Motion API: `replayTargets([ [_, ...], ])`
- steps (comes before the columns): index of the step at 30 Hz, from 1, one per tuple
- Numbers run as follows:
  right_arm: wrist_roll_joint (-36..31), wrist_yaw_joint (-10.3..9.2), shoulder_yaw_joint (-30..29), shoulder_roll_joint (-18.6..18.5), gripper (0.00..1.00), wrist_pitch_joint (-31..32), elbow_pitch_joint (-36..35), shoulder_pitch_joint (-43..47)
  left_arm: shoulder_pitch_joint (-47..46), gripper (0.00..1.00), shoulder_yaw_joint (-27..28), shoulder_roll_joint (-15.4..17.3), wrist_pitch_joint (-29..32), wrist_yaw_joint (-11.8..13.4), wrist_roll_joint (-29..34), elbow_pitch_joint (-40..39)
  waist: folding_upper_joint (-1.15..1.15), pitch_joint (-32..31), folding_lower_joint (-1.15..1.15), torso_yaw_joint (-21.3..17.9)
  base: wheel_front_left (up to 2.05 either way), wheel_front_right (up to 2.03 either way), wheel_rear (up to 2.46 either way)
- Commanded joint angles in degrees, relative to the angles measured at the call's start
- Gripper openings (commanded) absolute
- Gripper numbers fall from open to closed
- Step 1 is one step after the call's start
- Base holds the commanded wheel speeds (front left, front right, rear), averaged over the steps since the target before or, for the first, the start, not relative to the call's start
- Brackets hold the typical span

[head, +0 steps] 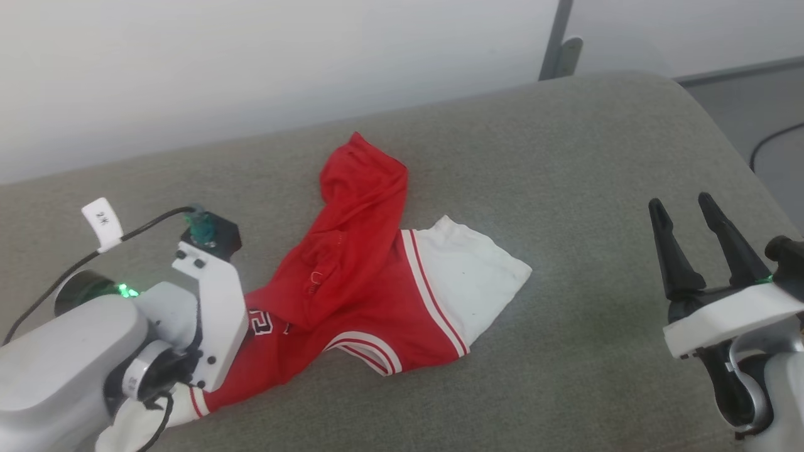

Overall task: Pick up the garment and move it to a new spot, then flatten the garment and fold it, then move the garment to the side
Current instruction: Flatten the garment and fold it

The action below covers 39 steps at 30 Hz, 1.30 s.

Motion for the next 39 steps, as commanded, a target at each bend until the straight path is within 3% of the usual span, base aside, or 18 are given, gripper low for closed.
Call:
replayTargets([
  [1,0.23,-0.02,0.38,0.26,1.00,-0.36,-0.16,-0.81,-0.94,1.00,-0.59,-0.77,-0.74,-1.43,1.43,1.53,0.00,0.53,0.00,-0.82,0.00,0.00,0.00],
  [11,1.50,-0.02,1.54,-0.14,1.00,-1.54,0.66,-3.18,-4.81,1.00,-4.60,-7.63,-7.37,-12.83,8.81,16.16,0.00,4.85,0.00,-4.21,0.00,0.00,0.00],
  [15,2.04,-0.02,1.73,-0.38,1.00,-2.12,1.34,-3.97,-4.89,1.00,-4.55,-10.82,-9.09,-15.36,7.63,22.39,0.00,6.69,0.00,-4.96,0.00,0.00,0.00],
  [17,2.22,-0.02,1.86,-0.47,1.00,-2.60,1.68,-4.34,-5.57,0.00,-4.51,-11.71,-9.39,-16.25,7.80,25.01,0.00,7.33,0.00,-5.20,0.00,0.00,0.00],
  [25,3.10,-0.02,1.27,-1.51,1.00,-3.71,2.51,-4.54,-10.24,0.00,-2.10,-13.54,-10.48,-17.42,6.95,30.02,0.00,9.05,0.00,-4.67,0.00,0.00,0.00],
  [33,3.84,-0.02,2.36,-1.83,1.00,-4.11,2.87,-6.65,-16.70,0.03,0.95,-13.37,-12.77,-15.58,7.97,37.36,0.00,12.37,0.00,-4.91,0.00,0.00,0.00],
  [35,4.26,-0.02,3.05,-1.94,1.00,-4.27,3.23,-7.74,-17.58,0.40,1.90,-13.65,-14.07,-14.92,7.73,42.01,0.00,13.71,0.00,-5.30,0.00,0.00,0.00],
  [36,4.41,-0.02,3.31,-2.06,1.00,-4.43,3.43,-8.10,-17.75,0.41,2.20,-13.98,-14.45,-15.01,7.40,43.65,0.00,14.09,0.00,-5.43,0.00,0.00,0.00],
  [37,4.54,-0.02,3.55,-2.14,1.00,-4.59,3.56,-8.33,-17.94,0.50,2.44,-14.43,-14.91,-15.09,7.21,45.05,0.00,14.43,0.00,-5.52,0.00,0.00,0.00],
  [38,4.62,-0.02,3.84,-2.17,1.00,-4.75,3.77,-8.59,-17.93,0.93,2.76,-15.01,-15.38,-15.29,6.66,46.47,0.00,14.68,0.00,-5.59,0.00,0.00,0.00],
  [39,4.68,-0.02,4.05,-2.24,1.00,-4.97,3.93,-8.76,-17.84,1.00,2.97,-15.56,-15.77,-15.49,6.35,47.72,0.00,14.83,0.00,-5.62,0.00,0.00,0.00],
])
